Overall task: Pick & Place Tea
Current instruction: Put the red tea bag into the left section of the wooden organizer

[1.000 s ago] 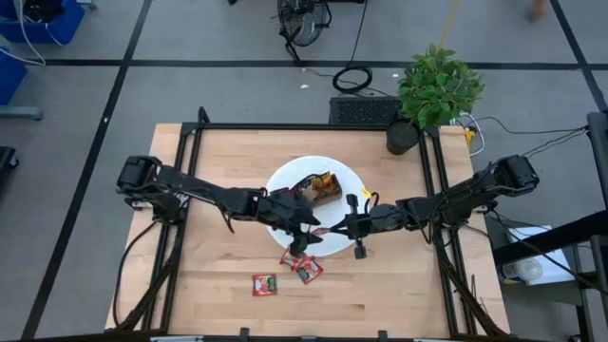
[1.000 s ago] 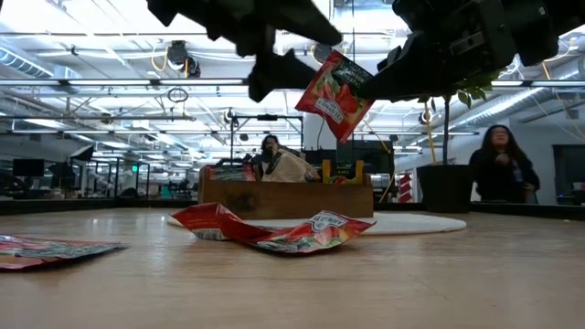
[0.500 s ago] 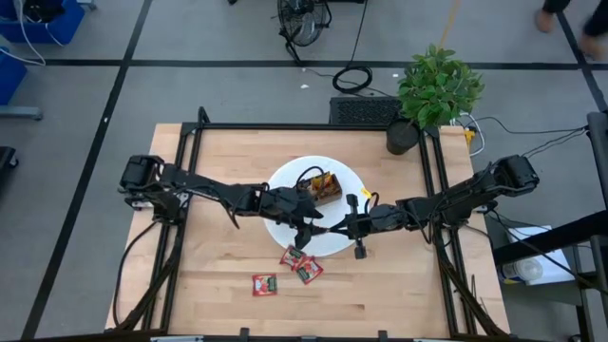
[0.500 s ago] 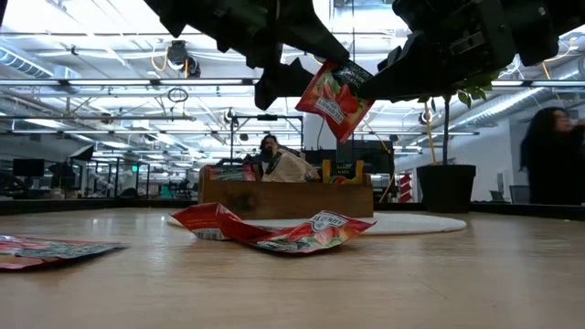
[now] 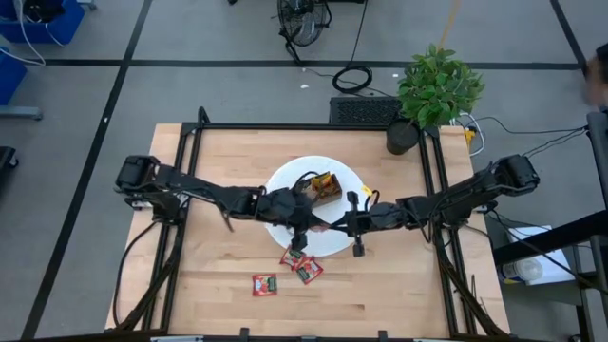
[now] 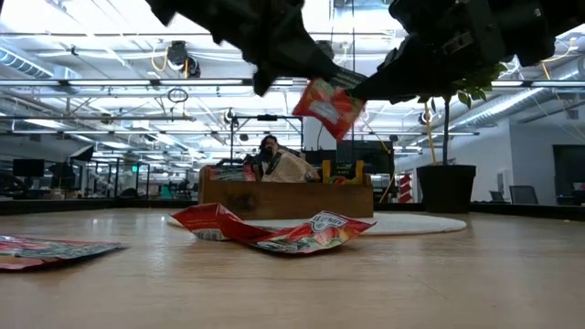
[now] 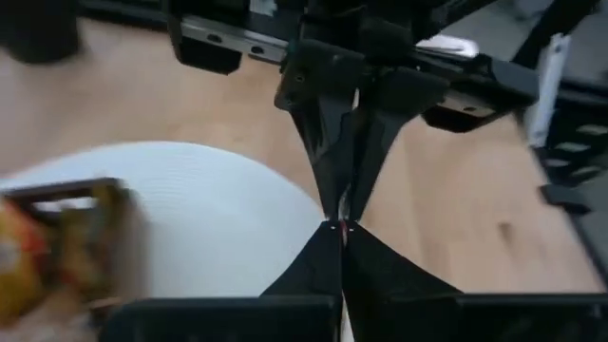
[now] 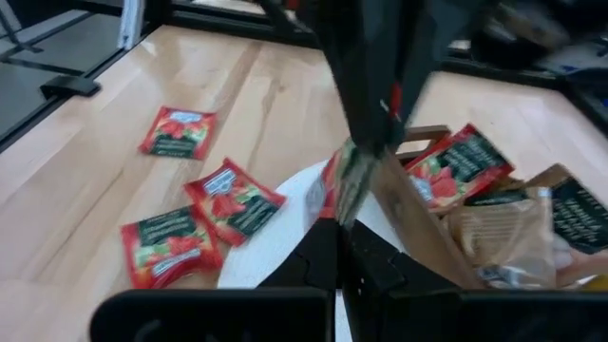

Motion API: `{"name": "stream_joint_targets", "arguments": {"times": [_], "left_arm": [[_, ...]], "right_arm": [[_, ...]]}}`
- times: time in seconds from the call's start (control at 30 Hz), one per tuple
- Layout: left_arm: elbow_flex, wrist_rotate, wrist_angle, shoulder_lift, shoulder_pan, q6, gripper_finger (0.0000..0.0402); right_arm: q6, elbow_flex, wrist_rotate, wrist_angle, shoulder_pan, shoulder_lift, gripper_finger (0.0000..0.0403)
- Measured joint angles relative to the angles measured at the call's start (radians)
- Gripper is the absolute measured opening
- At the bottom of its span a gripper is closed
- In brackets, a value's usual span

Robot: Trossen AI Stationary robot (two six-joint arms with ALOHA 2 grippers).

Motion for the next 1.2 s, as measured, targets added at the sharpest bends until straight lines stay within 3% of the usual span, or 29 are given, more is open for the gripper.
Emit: {"name": "stream_joint_targets", "arguments": {"times": [0.27,0.43,0.53,0.7,0.8,0.97,1.2], "left_arm": [[-0.010,-0.423,-0.300,-0.172,-0.128,0.025,0.0002],[-0.187,-0.609,-0.154,-0.272,-0.189,0.023,0.0002],[-0.384,-0.629,0.105,-0.328,-0.174,0.023,0.0001],[-0.720,-0.624,0.777,-0.332,-0.123,0.019,0.0001],[-0.841,-0.641,1.011,-0.297,-0.104,-0.005,0.0001],[-0.863,-0.673,1.053,-0.264,-0.098,-0.033,0.0001],[-0.748,-0.672,0.994,-0.151,-0.096,0.008,0.0000]], "right_arm": [[0.005,-0.002,0.016,-0.153,0.000,-0.073,0.0000],[-0.016,-0.027,0.098,-0.138,0.001,-0.104,0.0000],[-0.032,-0.063,0.127,-0.068,0.000,-0.122,0.0000],[-0.059,-0.115,0.127,0.051,-0.014,-0.140,0.0000],[-0.059,-0.131,0.127,0.082,-0.021,-0.155,0.0000],[-0.068,-0.135,0.126,0.086,-0.021,-0.159,0.0000],[-0.085,-0.135,0.126,0.086,-0.022,-0.158,0.0000]]}}
